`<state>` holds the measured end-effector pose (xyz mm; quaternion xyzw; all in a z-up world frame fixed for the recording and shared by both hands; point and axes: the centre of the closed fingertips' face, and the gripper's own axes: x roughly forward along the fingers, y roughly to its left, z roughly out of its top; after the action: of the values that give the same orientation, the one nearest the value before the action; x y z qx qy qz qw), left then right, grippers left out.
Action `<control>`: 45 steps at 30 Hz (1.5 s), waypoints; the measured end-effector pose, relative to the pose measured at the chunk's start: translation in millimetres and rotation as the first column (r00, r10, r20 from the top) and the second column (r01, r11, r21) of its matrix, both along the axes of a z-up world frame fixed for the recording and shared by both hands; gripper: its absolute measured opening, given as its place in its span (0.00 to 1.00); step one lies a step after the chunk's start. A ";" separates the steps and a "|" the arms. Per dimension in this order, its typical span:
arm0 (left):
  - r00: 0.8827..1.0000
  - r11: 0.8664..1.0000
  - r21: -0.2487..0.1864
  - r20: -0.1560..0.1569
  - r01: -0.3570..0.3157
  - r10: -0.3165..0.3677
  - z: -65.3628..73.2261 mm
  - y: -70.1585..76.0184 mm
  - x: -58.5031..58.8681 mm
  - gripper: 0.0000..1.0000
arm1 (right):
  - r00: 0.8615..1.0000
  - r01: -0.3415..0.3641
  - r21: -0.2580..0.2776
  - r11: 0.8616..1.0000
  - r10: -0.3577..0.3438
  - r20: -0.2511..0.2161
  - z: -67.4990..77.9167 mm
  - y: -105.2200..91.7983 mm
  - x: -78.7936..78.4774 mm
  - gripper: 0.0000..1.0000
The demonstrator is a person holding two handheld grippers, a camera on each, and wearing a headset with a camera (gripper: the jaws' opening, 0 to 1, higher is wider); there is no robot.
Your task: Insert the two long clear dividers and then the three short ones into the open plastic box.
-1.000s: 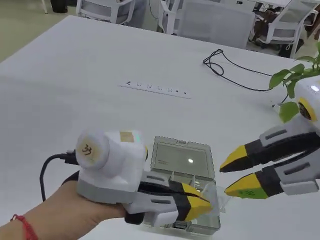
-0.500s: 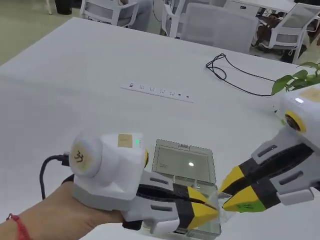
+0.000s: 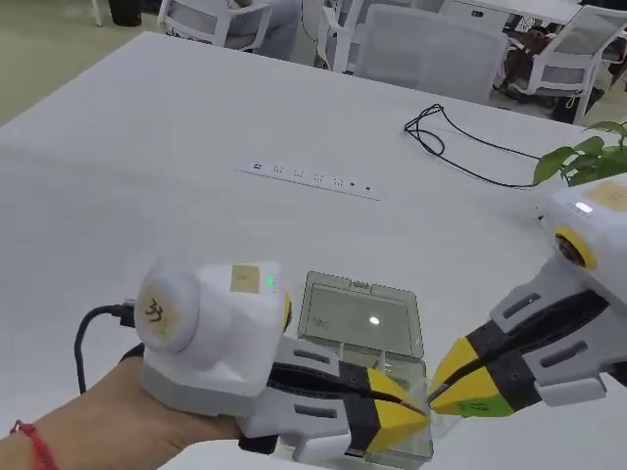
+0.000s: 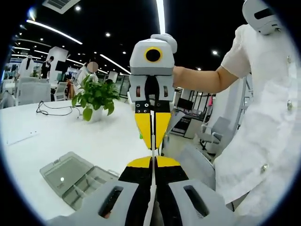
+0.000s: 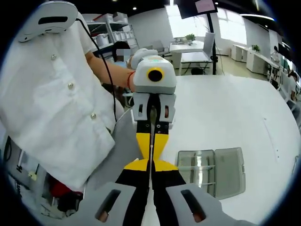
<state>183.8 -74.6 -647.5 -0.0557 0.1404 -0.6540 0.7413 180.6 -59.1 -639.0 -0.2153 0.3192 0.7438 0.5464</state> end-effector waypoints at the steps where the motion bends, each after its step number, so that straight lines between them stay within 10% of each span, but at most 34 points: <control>1: 1.000 1.000 0.001 0.002 0.001 -0.001 -0.2 0.1 -0.4 0.00 | 1.000 -0.003 0.001 1.000 0.003 0.002 -0.4 0.0 -0.8 0.03; 19: 1.000 0.999 0.027 0.000 -0.031 0.031 -7.6 6.0 1.0 0.02 | 1.000 0.018 0.005 1.000 -0.018 0.016 0.5 -1.8 -0.1 0.03; 45: 0.980 0.975 0.105 -0.012 -0.196 0.199 -31.3 51.6 26.5 0.41 | 0.985 0.143 -0.053 0.988 -0.136 0.108 -19.6 -29.6 42.3 0.03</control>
<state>210.3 -23.0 -678.7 -0.0383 0.1763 -0.5683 0.8028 222.9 -88.7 -658.6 -0.2472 0.3268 0.6816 0.6063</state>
